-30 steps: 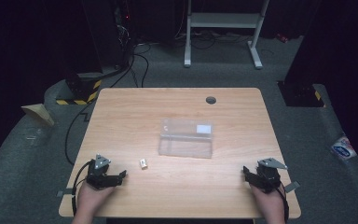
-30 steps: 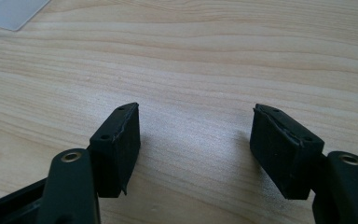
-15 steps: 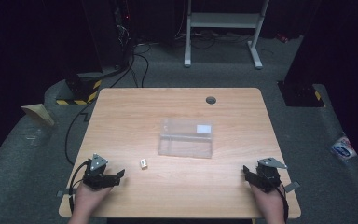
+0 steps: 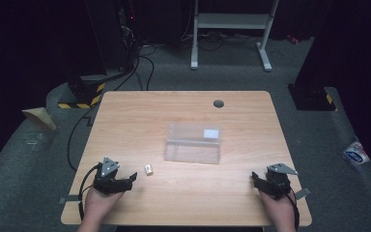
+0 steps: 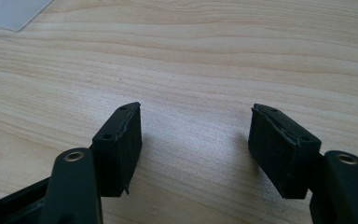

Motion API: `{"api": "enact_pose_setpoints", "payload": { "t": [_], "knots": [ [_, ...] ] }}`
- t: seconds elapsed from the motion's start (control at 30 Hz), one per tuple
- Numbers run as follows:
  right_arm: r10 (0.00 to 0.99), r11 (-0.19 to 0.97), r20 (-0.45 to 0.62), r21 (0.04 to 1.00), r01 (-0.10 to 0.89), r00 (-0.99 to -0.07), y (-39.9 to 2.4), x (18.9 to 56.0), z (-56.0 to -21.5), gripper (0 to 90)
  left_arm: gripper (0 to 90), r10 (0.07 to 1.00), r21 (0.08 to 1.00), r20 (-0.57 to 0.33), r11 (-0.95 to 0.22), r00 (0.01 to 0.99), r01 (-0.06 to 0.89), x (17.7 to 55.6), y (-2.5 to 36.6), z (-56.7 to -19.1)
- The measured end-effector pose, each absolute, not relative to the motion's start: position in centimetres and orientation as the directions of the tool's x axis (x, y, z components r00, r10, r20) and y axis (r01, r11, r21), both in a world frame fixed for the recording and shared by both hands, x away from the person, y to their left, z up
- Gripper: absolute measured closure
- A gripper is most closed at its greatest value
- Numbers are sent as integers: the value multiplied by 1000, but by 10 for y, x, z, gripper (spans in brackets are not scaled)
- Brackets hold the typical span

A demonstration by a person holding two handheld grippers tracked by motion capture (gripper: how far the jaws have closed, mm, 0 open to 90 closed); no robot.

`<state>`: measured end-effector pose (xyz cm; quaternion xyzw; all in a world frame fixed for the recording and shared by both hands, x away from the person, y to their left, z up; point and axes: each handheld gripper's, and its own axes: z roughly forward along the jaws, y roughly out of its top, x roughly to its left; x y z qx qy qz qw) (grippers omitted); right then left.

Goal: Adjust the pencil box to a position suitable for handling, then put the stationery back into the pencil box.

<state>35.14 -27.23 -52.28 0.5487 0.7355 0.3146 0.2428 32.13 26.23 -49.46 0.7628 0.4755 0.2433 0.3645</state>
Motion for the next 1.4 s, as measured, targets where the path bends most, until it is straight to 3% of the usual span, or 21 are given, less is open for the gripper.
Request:
{"api": "enact_pose_setpoints", "payload": {
  "t": [0.43,0.57,0.87,1.13,1.4],
  "knots": [
    [959,204,-16,731,651,-283,-272,351,-523,350,157,885,801,11,-286,465,526,329,237,-493],
    [959,208,-20,733,648,-284,-272,351,-523,352,199,884,798,-27,-262,467,543,337,228,-499],
    [959,206,-19,732,650,-283,-272,352,-523,354,308,886,765,17,-310,464,564,337,211,-511],
    [954,214,-15,732,647,-299,-272,353,-523,359,398,887,751,-16,-294,461,592,340,203,-519],
    [954,215,-16,732,647,-299,-272,353,-523,359,400,885,753,-15,-296,465,587,347,197,-522]
  ]
}}
